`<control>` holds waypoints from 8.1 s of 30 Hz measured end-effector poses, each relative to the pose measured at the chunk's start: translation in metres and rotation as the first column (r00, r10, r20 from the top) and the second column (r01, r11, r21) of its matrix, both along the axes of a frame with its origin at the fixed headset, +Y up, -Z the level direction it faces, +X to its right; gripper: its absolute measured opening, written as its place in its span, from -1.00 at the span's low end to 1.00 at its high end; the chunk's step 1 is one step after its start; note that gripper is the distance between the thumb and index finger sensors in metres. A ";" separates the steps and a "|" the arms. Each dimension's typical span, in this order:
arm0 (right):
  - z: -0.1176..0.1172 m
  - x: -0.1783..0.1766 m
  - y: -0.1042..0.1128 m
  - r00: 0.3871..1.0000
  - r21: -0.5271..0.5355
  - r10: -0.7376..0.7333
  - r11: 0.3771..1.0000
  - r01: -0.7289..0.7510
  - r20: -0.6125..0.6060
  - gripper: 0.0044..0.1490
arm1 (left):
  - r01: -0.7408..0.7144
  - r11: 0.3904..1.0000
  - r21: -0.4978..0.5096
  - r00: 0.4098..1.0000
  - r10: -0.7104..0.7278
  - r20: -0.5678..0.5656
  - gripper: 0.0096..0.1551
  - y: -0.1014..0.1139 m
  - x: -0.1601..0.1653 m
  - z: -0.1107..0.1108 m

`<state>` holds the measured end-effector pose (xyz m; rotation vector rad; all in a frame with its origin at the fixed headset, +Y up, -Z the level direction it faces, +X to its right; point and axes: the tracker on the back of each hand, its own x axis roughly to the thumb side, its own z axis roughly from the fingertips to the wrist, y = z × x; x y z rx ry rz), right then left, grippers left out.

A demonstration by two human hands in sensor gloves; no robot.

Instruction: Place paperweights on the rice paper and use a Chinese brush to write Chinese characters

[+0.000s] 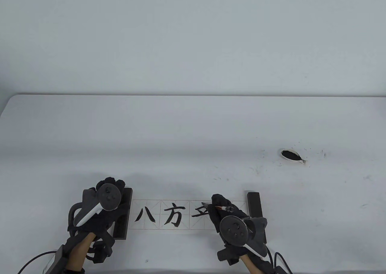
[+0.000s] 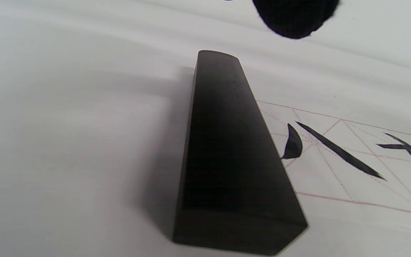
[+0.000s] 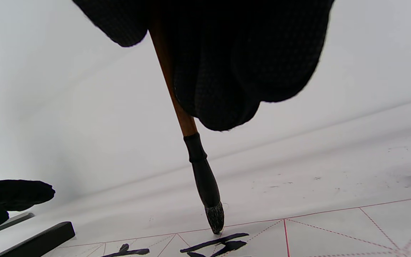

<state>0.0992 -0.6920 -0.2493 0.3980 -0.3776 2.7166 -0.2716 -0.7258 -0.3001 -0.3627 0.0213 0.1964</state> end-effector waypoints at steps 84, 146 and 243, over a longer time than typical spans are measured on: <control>0.029 0.053 0.057 0.998 -0.193 -0.045 0.980 0.051 0.034 -0.44 | -0.002 1.000 -0.012 1.000 0.002 -0.004 0.01 -0.001 -0.001 -0.001; 0.007 0.072 0.002 0.996 0.018 -0.091 0.996 0.091 0.026 -0.46 | -0.004 0.999 -0.045 1.000 0.003 -0.011 0.02 -0.005 -0.001 -0.002; 0.011 0.092 0.011 0.990 0.023 -0.078 0.997 0.076 0.117 -0.46 | -0.002 0.998 -0.065 1.000 0.002 -0.007 0.01 -0.008 0.000 -0.003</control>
